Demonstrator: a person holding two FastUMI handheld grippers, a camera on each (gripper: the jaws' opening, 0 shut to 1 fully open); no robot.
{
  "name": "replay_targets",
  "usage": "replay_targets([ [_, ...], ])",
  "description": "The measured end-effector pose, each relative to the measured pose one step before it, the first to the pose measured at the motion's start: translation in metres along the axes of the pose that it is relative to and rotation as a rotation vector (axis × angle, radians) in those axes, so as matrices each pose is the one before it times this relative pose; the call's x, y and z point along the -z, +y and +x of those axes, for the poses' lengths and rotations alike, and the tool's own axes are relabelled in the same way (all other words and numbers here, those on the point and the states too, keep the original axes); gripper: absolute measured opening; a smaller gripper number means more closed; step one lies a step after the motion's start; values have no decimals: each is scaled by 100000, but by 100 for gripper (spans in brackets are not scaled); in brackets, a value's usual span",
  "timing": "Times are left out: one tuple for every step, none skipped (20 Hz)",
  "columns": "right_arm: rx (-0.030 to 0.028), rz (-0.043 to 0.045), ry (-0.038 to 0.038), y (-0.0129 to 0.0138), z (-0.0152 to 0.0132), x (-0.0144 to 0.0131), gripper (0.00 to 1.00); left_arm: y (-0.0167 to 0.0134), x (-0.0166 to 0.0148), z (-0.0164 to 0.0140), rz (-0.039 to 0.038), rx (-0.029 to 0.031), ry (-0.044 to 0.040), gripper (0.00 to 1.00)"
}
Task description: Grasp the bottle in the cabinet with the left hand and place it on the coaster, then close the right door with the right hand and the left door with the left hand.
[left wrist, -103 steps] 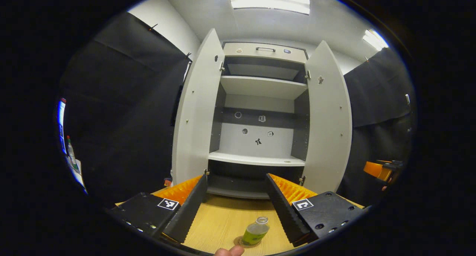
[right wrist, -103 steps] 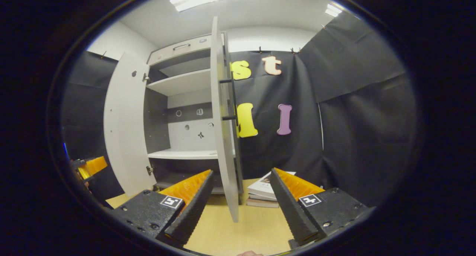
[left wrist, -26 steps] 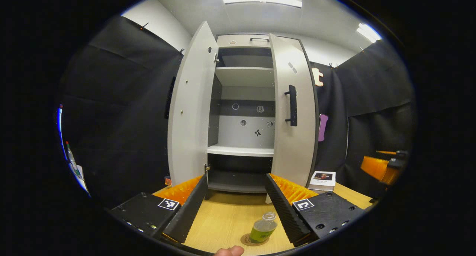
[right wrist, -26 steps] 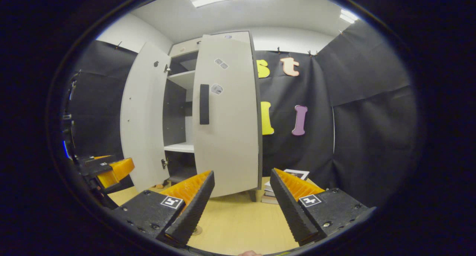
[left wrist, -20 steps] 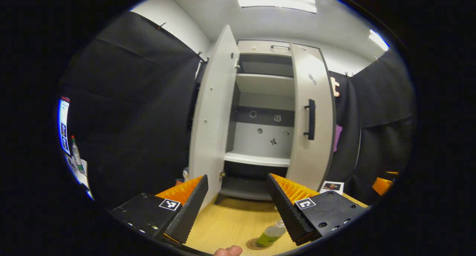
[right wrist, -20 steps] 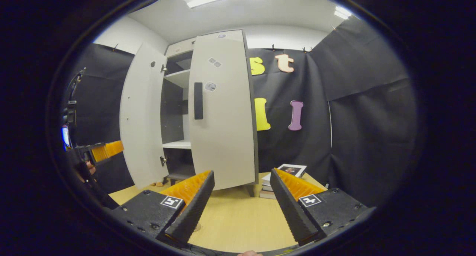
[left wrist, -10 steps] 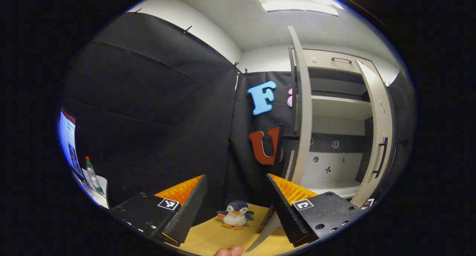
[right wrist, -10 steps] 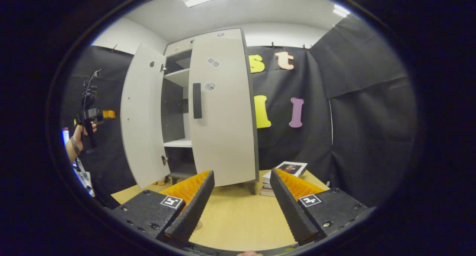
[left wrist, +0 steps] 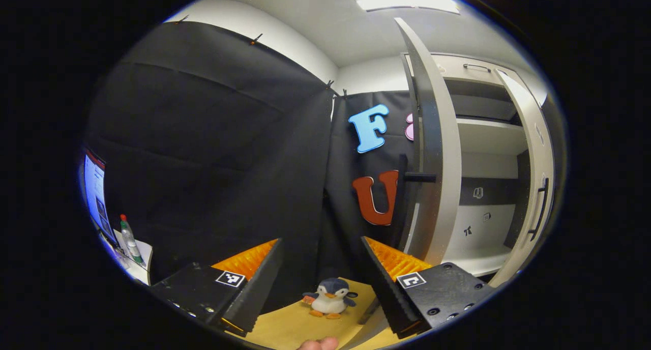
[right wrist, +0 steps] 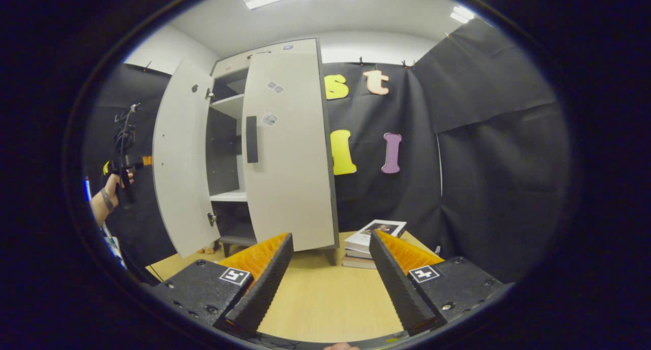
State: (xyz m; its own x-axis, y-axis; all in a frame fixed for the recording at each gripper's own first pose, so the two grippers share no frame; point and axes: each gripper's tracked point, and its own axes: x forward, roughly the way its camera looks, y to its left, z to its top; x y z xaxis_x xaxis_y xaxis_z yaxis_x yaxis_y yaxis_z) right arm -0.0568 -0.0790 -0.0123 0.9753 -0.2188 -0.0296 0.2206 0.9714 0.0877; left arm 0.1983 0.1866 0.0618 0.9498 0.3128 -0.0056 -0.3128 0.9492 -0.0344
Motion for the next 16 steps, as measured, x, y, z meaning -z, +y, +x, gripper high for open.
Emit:
replay_targets([
  [-217,278,150,80,-98,123,99,-669,45,-441,-359,1813,-202,100],
  [-661,207,129,157,-95,22,94,-935,127,-683,160,2596,-47,99],
  [-568,-22,140,11,12,-23,94,-1276,8,-567,747,3041,-405,93],
  [-587,-185,216,99,-32,-60,94,-1587,12,-303,1010,3985,196,92],
  [-489,-261,102,37,-110,-20,99,-1494,25,-286,275,4480,231,92],
  [-264,-187,-136,11,142,-189,94,-1557,408,-83,-856,4904,1024,92],
  [63,-19,-373,58,-122,-158,94,-1703,194,-95,-1658,5609,1000,99],
  [141,71,-383,-24,-130,-151,94,-1808,418,421,-2347,6837,2313,87],
  [385,181,-338,-127,-92,-72,94,-1698,849,153,-2737,7001,3147,99],
  [675,372,-111,-251,-84,-97,99,-1415,562,213,-3554,4988,2377,99],
  [837,504,22,-160,-187,36,98,-206,372,105,-2184,593,1111,95],
  [938,712,-105,-258,-167,-50,98,96,105,-81,-833,35,277,99],
  [664,888,-188,-66,-315,-34,94,272,-408,-451,231,-630,-1395,100],
  [453,794,-102,-83,-168,-131,98,-70,-655,-350,638,-550,-1911,95],
  [378,437,106,-129,-98,29,99,-97,-408,-416,616,-81,-1601,95],
  [54,72,108,-93,-19,-99,98,-272,-604,-457,611,553,-1450,95],
])
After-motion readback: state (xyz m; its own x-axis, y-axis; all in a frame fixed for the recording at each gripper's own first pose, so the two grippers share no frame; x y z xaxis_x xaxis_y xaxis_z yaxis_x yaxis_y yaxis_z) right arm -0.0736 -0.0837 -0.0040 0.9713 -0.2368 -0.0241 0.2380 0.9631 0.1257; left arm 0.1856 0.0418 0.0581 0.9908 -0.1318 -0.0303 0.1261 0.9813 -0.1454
